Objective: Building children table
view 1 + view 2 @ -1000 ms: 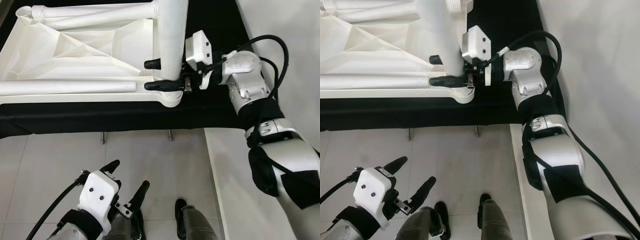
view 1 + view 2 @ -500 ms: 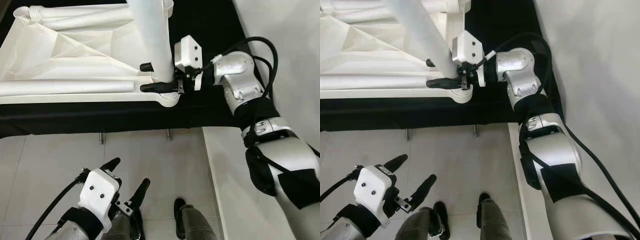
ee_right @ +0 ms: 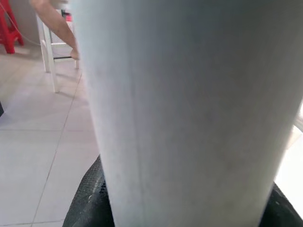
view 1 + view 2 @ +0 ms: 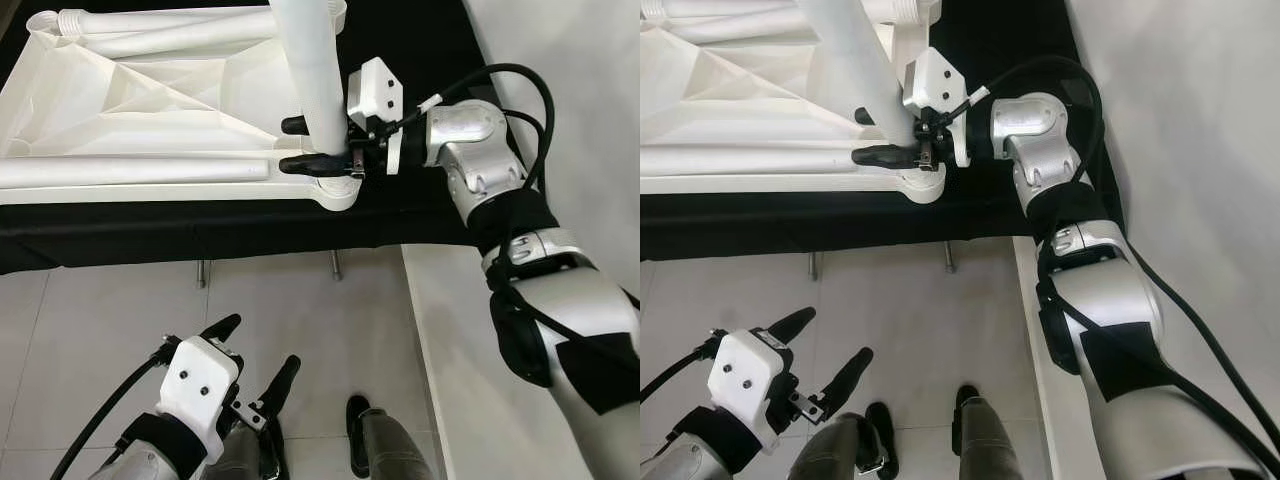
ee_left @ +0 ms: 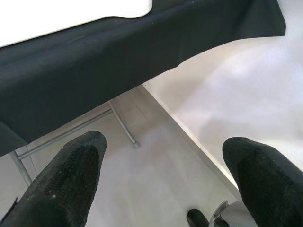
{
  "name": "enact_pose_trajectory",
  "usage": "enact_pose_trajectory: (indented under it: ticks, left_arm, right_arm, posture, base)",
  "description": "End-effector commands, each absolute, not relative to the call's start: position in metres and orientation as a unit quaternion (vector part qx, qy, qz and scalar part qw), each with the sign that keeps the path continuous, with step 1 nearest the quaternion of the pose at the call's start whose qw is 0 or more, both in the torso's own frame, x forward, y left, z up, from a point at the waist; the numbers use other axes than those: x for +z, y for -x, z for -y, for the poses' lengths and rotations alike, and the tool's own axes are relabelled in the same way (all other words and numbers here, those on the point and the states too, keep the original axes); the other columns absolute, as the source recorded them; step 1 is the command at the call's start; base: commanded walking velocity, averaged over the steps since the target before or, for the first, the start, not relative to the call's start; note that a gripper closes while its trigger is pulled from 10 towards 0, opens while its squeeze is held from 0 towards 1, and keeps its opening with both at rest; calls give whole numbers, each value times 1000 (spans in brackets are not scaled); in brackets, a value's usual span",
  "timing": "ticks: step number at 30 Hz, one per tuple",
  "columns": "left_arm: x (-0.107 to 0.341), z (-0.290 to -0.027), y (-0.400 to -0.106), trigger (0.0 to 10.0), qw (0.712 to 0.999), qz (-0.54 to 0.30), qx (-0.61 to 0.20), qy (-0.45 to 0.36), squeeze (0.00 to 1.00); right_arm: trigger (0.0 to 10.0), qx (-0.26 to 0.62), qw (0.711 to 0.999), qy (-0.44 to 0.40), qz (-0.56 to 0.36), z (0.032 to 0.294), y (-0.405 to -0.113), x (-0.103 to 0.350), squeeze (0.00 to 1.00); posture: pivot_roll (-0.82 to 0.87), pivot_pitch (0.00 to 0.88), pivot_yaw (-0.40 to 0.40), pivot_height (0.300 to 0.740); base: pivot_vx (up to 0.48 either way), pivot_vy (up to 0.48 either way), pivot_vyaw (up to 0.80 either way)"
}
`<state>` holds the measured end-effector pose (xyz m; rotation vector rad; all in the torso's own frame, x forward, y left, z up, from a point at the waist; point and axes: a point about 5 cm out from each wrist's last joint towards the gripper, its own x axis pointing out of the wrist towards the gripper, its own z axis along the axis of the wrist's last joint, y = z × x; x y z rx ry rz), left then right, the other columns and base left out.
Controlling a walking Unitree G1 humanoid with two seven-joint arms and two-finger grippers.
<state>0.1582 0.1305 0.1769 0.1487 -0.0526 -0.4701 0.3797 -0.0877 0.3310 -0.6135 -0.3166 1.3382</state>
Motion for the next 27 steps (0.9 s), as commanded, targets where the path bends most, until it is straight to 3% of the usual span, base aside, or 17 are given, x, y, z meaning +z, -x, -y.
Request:
enact_pose_trajectory:
  ticks: [1,4,5,7,8,10,11,12,13,16,17,20,27]
  left_arm:
    - [171,-131,-156,10000,971,7,-230,-65,0]
    - [171,-131,-156,10000,971,7,-230,-65,0]
    - [172,-131,-156,10000,971,7,-230,-65,0]
    - [172,-131,-156,10000,971,7,-230,-65,0]
    - [172,-131,-156,10000,971,7,-230,-64,0]
    - [172,-131,-156,10000,971,7,-230,-64,0]
    - [172,-131,-156,10000,971,7,-230,-64,0]
    - [172,-131,-156,10000,971,7,-230,-64,0]
    - [171,-131,-156,10000,971,6,-230,-63,0]
    - [171,-131,-156,10000,971,6,-230,-63,0]
    - [171,-131,-155,10000,971,6,-230,-62,0]
    - [171,-131,-155,10000,971,4,-230,-61,0]
    - [170,-131,-155,10000,971,3,-231,-61,0]
  right_arm:
    - [10000,615,732,271,108,85,-382,316,0]
    - [10000,615,732,271,108,85,-382,316,0]
    - [10000,594,756,256,100,84,-387,315,0]
    - [10000,594,756,256,100,84,-387,315,0]
    - [10000,542,806,222,87,83,-395,314,0]
    - [10000,542,806,222,87,83,-395,314,0]
    - [10000,482,855,177,68,84,-404,309,0]
    - [10000,482,855,177,68,84,-404,309,0]
    - [10000,438,885,150,49,86,-409,300,0]
    - [10000,438,885,150,49,86,-409,300,0]
    - [10000,409,903,127,34,88,-412,291,0]
    - [10000,379,919,106,24,90,-414,279,0]
    - [10000,332,939,82,47,96,-416,277,0]
  posture:
    - [-63,397,-6,740]
    - [-63,397,-6,740]
    - [-64,396,-8,740]
    - [-64,396,-8,740]
    - [-65,396,-7,740]
    - [-65,396,-7,740]
    - [-67,395,-7,740]
    - [-67,395,-7,740]
    - [-68,394,-5,740]
    - [-68,394,-5,740]
    - [-67,393,-3,740]
    - [-72,386,0,740]
    - [-75,380,-6,740]
  base:
    - [0,0,0]
    - [0,0,0]
    - [0,0,0]
    - [0,0,0]
    - [0,0,0]
    - [0,0,0]
    - [0,0,0]
    - [0,0,0]
    - [0,0,0]
    - [0,0,0]
    - [0,0,0]
    - [0,0,0]
    - [0,0,0]
